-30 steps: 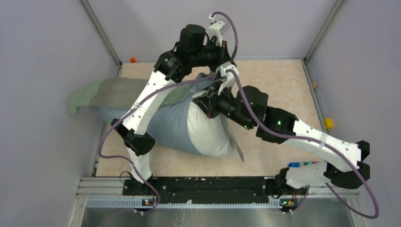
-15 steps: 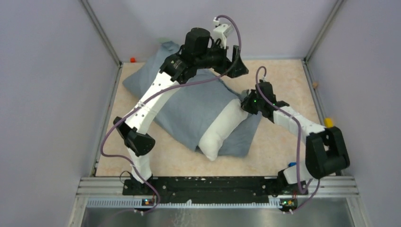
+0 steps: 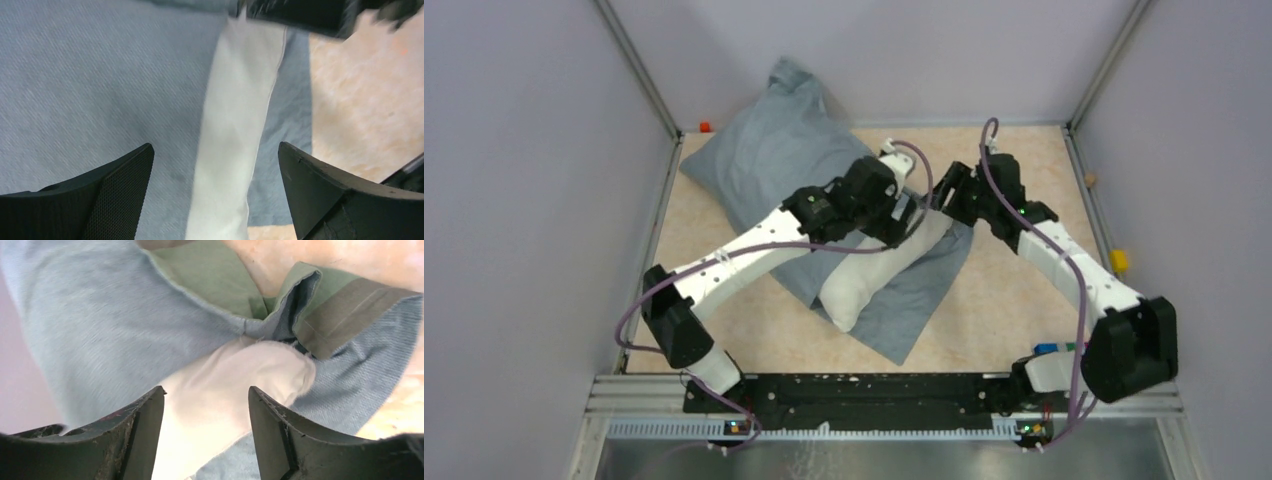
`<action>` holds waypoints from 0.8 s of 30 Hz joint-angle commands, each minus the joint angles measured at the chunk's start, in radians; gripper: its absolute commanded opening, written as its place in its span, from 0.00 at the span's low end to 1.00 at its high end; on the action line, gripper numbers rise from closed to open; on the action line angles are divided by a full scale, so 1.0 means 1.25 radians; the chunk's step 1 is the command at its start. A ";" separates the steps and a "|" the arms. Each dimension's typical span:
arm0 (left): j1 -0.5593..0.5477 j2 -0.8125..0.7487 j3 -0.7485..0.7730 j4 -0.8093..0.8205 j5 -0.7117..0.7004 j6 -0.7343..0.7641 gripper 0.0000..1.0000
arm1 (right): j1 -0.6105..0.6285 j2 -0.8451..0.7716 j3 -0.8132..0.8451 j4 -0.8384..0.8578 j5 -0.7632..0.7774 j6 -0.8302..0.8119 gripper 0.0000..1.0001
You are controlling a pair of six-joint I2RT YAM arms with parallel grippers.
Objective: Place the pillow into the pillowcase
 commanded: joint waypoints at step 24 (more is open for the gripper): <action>-0.007 0.222 0.379 -0.127 -0.387 0.100 0.00 | 0.149 -0.032 -0.296 0.280 0.086 0.076 0.61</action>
